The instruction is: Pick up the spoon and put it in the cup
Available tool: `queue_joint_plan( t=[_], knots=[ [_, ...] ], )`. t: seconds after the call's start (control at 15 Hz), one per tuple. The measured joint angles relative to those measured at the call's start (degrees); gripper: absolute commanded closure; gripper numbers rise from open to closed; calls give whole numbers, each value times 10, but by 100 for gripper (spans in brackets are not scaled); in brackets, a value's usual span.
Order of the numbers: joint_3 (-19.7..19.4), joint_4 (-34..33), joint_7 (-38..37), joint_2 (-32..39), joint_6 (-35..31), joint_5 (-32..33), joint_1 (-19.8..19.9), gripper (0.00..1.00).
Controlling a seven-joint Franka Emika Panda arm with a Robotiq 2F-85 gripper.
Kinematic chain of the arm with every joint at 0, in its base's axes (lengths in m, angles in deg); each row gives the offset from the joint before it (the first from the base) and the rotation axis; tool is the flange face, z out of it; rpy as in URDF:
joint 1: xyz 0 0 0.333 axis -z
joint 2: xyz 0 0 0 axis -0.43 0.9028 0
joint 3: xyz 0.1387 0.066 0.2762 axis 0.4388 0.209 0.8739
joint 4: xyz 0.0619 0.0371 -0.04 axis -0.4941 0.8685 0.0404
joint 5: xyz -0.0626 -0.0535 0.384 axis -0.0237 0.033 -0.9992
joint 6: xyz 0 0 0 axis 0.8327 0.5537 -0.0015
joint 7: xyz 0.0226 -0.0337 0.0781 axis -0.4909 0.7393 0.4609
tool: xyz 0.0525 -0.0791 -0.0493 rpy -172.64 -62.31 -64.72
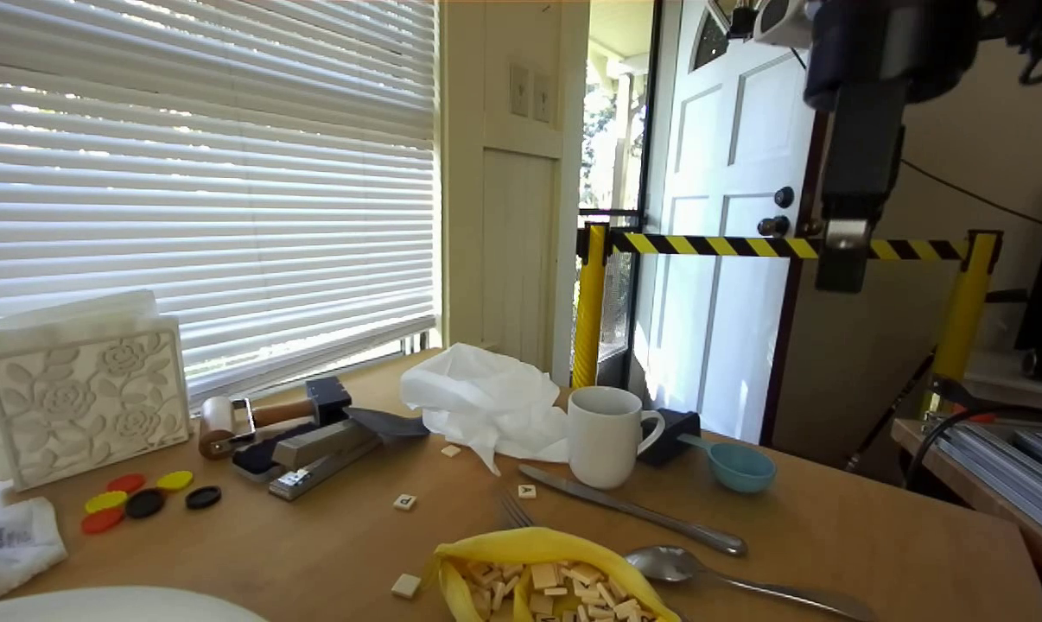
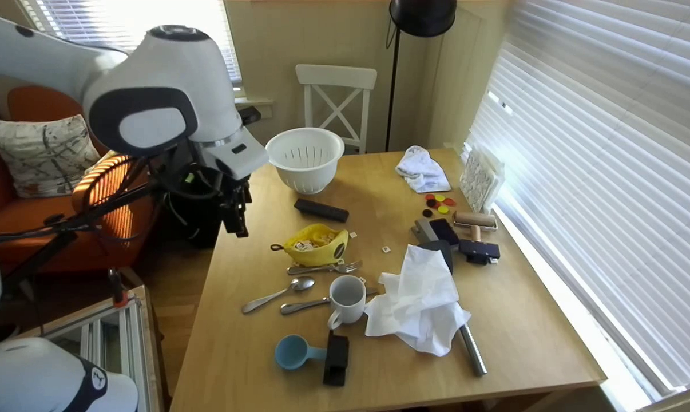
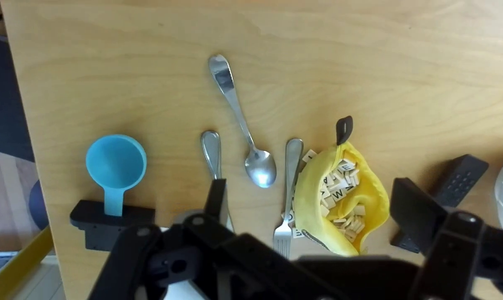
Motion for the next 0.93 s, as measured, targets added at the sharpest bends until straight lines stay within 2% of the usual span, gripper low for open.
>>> queue_joint_plan(
  t=[0.2,0.33,0.6,0.8,0.93],
  knots=[
    [4,39,1,60,-123,9,-2,0],
    [-3,48,8,107,-161,6,-5,0],
    [-24,43,31,156,-174,-5,-15,0],
    [-28,37,-29,158,-107,68,0,0],
    [-33,33,-57,173,-97,121,9,0]
  ],
)
